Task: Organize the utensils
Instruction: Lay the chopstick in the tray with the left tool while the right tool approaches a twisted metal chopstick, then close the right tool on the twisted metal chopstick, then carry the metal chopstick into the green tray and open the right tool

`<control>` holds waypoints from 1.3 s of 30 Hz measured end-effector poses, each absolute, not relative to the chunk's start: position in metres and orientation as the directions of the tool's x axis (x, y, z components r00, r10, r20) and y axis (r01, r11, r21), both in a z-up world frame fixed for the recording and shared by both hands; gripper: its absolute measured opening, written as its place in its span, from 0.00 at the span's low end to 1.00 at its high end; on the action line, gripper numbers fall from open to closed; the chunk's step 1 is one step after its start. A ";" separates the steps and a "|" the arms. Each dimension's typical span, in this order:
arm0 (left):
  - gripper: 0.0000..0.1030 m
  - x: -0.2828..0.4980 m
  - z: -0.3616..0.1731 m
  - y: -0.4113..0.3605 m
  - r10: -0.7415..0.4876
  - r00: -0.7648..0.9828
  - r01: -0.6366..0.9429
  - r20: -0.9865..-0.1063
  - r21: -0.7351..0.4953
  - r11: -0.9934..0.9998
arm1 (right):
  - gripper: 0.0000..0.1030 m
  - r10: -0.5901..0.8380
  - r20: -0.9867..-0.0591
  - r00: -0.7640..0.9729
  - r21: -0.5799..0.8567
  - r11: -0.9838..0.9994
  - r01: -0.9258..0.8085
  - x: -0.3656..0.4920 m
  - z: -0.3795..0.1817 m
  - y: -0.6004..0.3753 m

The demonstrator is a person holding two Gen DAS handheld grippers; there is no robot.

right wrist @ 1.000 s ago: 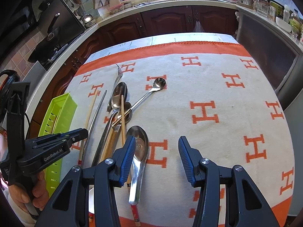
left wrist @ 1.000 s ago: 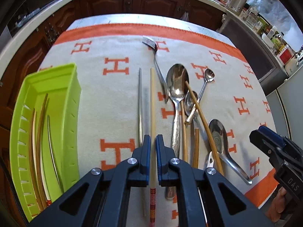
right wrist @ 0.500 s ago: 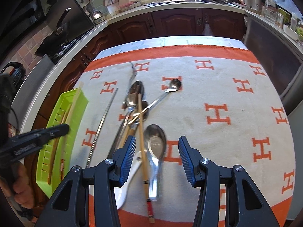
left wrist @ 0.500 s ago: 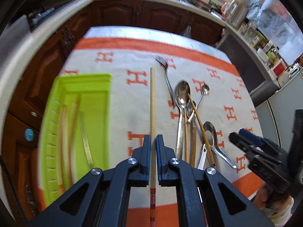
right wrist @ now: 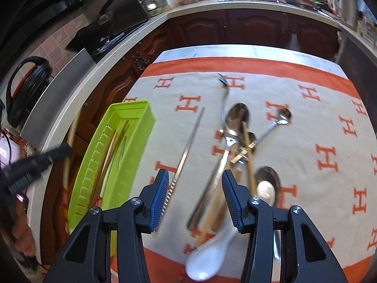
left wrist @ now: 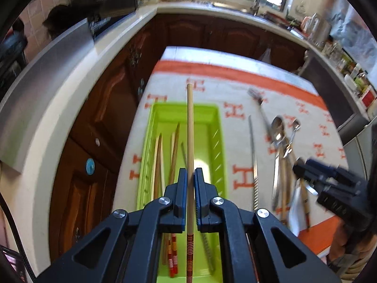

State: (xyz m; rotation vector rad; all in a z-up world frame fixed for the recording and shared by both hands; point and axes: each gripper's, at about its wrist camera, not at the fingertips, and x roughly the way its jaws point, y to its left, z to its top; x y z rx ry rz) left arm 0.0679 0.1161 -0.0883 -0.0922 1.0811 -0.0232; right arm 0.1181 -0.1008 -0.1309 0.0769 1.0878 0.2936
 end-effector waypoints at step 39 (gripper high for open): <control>0.65 0.032 -0.110 0.172 0.008 0.509 -0.218 -0.860 -0.120 0.968 | 0.05 0.117 -0.915 0.387 0.098 0.993 -0.068 0.146 -0.203 -0.041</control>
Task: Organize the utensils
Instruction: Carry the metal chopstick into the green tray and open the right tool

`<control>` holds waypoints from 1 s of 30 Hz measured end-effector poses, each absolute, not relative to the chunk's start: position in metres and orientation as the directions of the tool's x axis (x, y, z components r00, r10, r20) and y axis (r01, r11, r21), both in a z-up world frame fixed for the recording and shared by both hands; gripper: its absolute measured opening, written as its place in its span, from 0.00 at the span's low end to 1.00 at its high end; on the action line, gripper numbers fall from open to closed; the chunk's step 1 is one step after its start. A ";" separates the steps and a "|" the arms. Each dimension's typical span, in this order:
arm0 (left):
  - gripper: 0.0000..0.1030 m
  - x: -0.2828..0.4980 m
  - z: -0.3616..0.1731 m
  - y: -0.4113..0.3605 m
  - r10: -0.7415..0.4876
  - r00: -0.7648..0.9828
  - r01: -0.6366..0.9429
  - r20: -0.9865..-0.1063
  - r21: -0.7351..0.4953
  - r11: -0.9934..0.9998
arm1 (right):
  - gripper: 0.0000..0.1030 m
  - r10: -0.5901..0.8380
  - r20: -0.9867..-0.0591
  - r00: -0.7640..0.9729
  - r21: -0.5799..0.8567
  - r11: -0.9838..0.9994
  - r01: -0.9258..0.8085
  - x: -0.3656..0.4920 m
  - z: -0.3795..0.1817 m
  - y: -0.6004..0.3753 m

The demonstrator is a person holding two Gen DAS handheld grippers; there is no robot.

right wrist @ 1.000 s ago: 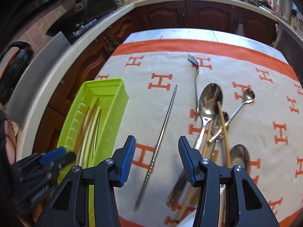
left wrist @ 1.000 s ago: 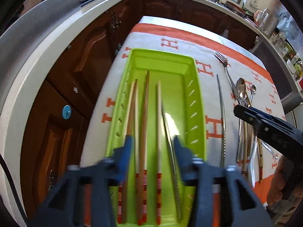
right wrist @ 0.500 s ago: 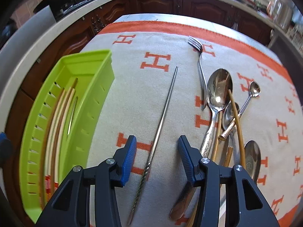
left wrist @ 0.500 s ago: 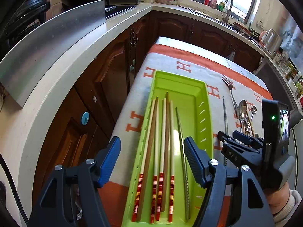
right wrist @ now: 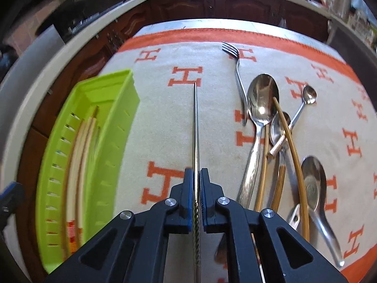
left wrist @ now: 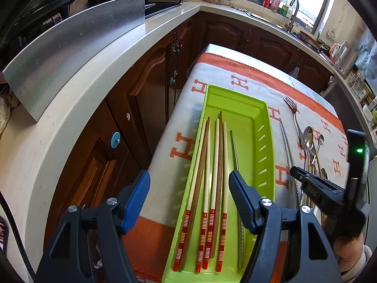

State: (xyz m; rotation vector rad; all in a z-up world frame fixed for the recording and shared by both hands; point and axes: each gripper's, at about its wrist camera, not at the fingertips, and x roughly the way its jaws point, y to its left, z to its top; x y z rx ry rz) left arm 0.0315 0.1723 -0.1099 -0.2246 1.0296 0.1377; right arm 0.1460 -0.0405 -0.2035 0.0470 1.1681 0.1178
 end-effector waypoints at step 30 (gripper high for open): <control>0.69 0.026 -0.106 0.178 0.006 0.504 -0.227 -0.864 -0.126 0.966 | 0.05 0.435 -0.847 0.307 0.391 0.899 -0.195 0.084 -0.134 0.037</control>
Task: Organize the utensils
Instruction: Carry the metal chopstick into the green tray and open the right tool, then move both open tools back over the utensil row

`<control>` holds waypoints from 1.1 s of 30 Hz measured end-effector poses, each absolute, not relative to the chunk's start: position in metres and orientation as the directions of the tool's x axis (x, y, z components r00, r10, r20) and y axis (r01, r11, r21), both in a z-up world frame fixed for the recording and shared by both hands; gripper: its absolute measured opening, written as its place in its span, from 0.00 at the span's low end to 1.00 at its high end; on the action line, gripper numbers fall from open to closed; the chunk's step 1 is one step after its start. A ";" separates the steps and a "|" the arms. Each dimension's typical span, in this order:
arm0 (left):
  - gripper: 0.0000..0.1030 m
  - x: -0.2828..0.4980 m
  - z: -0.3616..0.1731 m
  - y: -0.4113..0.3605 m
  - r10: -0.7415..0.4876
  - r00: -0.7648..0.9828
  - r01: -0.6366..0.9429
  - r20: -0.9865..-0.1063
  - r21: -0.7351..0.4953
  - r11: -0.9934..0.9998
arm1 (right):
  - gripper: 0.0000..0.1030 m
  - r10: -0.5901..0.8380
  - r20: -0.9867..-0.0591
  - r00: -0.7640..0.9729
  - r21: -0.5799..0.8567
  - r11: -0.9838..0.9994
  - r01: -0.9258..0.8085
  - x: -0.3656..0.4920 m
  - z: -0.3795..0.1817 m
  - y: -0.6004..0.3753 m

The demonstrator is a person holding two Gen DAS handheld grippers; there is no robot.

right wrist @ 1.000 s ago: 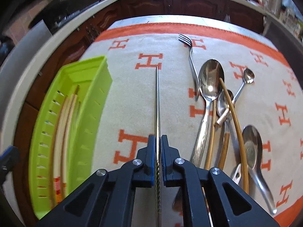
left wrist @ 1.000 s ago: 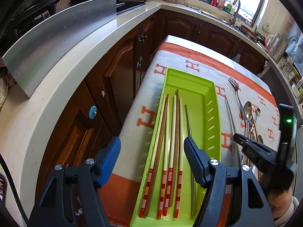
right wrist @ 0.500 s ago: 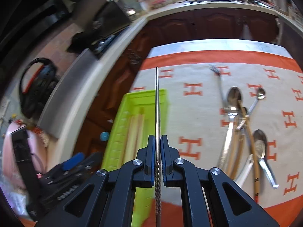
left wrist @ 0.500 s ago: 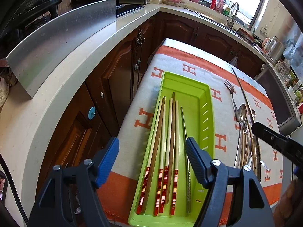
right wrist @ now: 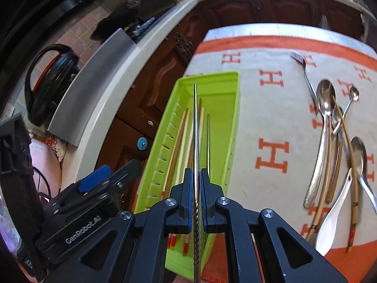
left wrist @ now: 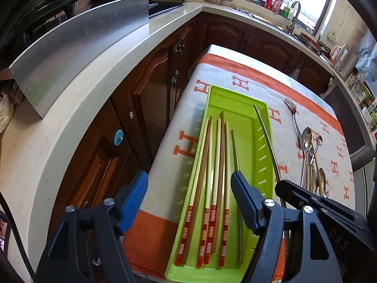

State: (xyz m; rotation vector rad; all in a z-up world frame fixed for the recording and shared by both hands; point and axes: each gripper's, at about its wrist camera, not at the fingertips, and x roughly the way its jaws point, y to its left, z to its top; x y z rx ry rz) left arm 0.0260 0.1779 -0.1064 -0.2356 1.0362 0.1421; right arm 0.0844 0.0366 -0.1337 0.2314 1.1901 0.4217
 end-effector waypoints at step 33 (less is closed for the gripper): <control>0.75 0.026 -0.106 0.147 0.005 0.475 -0.192 -0.880 -0.098 0.977 | 0.14 0.405 -0.842 0.357 0.377 0.914 -0.147 0.084 -0.121 -0.026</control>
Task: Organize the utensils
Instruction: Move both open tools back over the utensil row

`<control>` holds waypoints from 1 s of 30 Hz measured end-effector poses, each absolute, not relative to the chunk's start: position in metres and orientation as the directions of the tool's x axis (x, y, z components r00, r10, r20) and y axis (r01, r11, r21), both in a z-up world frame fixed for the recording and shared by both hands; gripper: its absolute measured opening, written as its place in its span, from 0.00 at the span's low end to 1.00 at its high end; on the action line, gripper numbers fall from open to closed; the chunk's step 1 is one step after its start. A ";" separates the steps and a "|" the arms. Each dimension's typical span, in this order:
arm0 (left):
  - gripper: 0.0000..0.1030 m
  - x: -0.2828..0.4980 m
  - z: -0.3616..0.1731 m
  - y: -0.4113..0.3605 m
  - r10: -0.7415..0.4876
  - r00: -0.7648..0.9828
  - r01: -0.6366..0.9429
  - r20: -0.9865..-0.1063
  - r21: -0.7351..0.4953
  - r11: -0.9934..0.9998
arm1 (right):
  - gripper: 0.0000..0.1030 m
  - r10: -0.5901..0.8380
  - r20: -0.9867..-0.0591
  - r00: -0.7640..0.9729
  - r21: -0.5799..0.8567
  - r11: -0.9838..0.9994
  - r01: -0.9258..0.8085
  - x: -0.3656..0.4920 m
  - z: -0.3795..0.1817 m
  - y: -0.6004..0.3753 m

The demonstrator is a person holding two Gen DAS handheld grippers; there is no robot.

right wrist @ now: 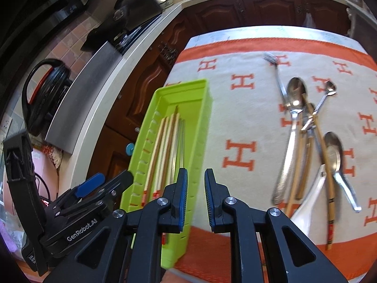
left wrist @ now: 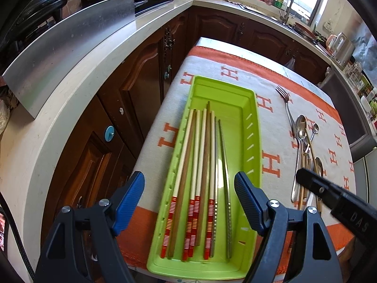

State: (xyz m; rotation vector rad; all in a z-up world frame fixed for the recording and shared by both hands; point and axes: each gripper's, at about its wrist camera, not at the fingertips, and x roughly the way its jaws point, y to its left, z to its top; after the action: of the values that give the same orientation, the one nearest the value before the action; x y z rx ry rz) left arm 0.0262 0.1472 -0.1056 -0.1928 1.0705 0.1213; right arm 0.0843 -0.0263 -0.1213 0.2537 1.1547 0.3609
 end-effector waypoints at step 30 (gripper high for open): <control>0.75 0.072 -0.118 0.009 -0.105 0.428 0.016 -0.898 -0.109 0.994 | 0.15 0.224 -0.856 0.466 0.244 0.970 -0.017 0.100 -0.131 -0.200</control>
State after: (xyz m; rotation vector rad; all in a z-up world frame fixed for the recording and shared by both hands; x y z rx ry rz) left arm 0.0718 0.0093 -0.1180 -0.0886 1.1266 -0.0758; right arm 0.1000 -0.2000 -0.1311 0.2128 1.0785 0.1491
